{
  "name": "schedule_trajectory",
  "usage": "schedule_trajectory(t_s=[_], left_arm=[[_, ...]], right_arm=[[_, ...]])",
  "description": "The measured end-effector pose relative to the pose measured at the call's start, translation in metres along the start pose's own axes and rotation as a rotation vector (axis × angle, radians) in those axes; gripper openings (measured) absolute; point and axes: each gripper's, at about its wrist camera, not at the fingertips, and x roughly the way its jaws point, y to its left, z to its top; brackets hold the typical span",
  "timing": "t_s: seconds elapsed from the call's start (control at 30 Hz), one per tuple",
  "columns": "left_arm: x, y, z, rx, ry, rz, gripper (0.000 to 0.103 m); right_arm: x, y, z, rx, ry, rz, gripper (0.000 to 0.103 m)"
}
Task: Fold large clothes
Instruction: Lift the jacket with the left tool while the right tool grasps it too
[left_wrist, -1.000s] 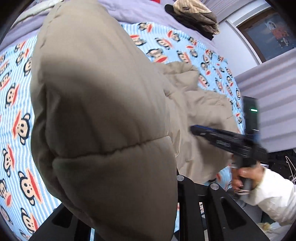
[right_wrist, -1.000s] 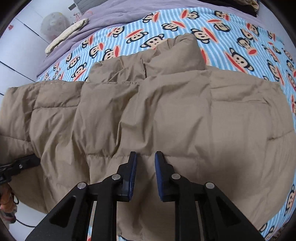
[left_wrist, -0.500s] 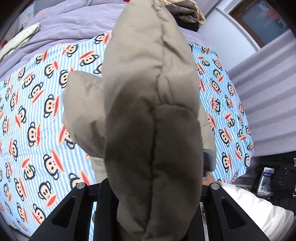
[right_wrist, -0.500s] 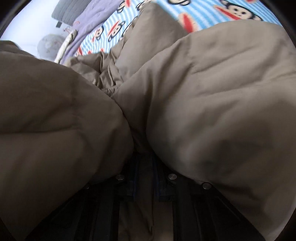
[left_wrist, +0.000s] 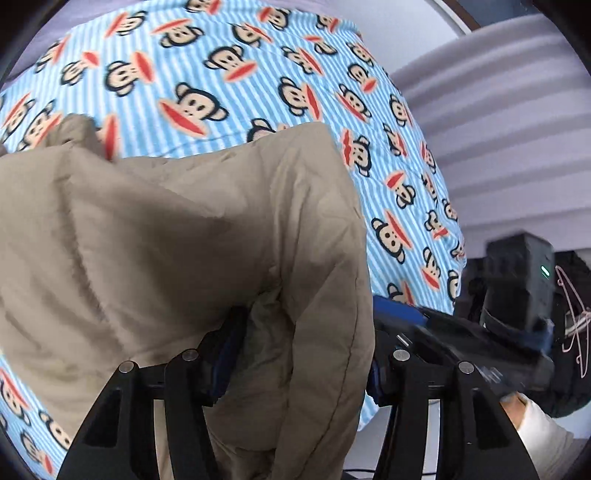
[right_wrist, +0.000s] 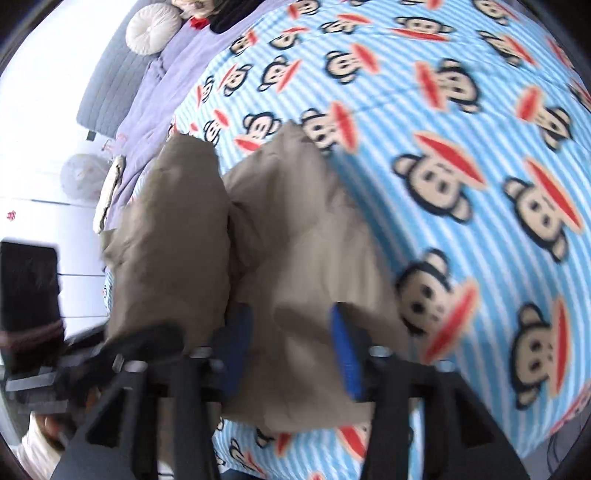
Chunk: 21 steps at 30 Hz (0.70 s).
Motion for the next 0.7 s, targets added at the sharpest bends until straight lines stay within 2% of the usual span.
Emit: schedule_trajectory(t_s=[0.07,0.13,0.23,0.33,0.43,0.53,0.57,0.63,0.7], left_arm=[[0.012,-0.004,0.008,0.003,0.048,-0.070,0.079],[0.019,0.000,0.019,-0.006,0.089,-0.122,0.080],[0.027,-0.002,0.031,-0.019,0.129,-0.151,0.080],[0.036,-0.002,0.041,-0.030,0.151,-0.169,0.080],[0.048,-0.002,0.049,-0.042,0.171,-0.165,0.080],[0.054,-0.006,0.055,-0.043,0.175,-0.118,0.080],[0.053,-0.010,0.056,-0.034,0.166,-0.094,0.080],[0.044,-0.021,0.058,0.007,0.126,-0.055,0.080],[0.020,-0.033,0.055,0.071,0.034,-0.036,0.080]], right_arm=[[-0.013,-0.011,-0.011,0.012,-0.005,0.022,0.071],[-0.022,-0.016,-0.026,0.028,-0.002,0.074,0.072],[-0.033,-0.015,-0.040,0.000,-0.001,0.159,0.085],[-0.040,0.001,-0.053,-0.108,0.016,0.163,0.085],[-0.028,0.033,-0.066,-0.244,0.040,0.176,0.087],[-0.010,0.063,-0.082,-0.379,0.051,0.173,0.087],[-0.002,0.072,-0.085,-0.408,0.060,0.148,0.087],[0.014,0.079,-0.087,-0.410,0.065,0.069,0.087],[0.019,0.072,-0.081,-0.335,0.044,0.026,0.086]])
